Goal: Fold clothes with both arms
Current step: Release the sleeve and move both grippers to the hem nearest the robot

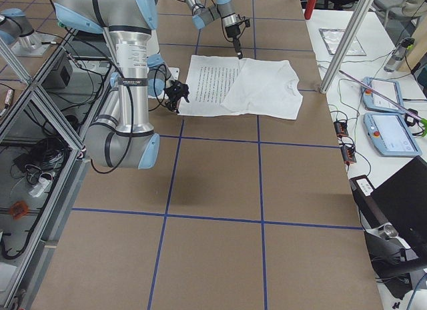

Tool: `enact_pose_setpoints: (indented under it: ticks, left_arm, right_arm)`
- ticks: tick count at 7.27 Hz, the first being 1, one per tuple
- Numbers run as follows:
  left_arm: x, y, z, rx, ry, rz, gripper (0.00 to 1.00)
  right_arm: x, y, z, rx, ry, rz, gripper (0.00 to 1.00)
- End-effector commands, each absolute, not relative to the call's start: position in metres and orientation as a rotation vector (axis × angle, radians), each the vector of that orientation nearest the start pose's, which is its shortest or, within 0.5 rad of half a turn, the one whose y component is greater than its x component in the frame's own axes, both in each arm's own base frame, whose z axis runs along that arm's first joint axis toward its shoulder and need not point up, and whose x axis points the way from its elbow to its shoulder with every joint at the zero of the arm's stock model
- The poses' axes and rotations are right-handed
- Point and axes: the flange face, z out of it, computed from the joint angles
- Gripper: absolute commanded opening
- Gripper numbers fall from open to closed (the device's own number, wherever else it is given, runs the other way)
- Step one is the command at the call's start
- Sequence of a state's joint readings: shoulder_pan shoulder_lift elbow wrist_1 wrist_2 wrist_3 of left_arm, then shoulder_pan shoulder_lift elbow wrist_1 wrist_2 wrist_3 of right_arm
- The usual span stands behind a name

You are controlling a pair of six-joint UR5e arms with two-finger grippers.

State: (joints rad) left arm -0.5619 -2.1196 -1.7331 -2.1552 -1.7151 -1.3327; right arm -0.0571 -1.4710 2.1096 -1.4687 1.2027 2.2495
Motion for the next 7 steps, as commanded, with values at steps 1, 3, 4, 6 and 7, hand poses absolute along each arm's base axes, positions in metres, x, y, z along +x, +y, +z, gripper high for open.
enact_pose_setpoints:
  ticks: [1,3,4,6,7]
  left_arm:
    - [0.4790,-0.4418,0.2006,0.385,1.242,-0.190,0.75]
    - [0.4800,-0.4413,0.2010,0.372,1.246,-0.206,0.75]
    - [0.4800,-0.4413,0.2010,0.369,1.247,-0.210,0.75]
    - [0.4813,-0.4398,0.2010,0.361,1.249,-0.215,0.75]
    - [0.4808,-0.4395,0.2002,0.361,1.253,-0.216,0.75]
  right_arm:
    - [-0.5041,-0.1323,0.3575,0.067,-0.805,0.705,0.65]
    - [-0.5046,-0.1285,0.3570,0.067,-0.798,0.698,0.37]
    - [-0.5045,-0.1292,0.3587,0.069,-0.793,0.699,0.18]
    - [-0.5025,-0.1285,0.3630,0.072,-0.783,0.694,0.00]
    - [-0.5027,-0.1262,0.3623,0.070,-0.784,0.690,0.00]
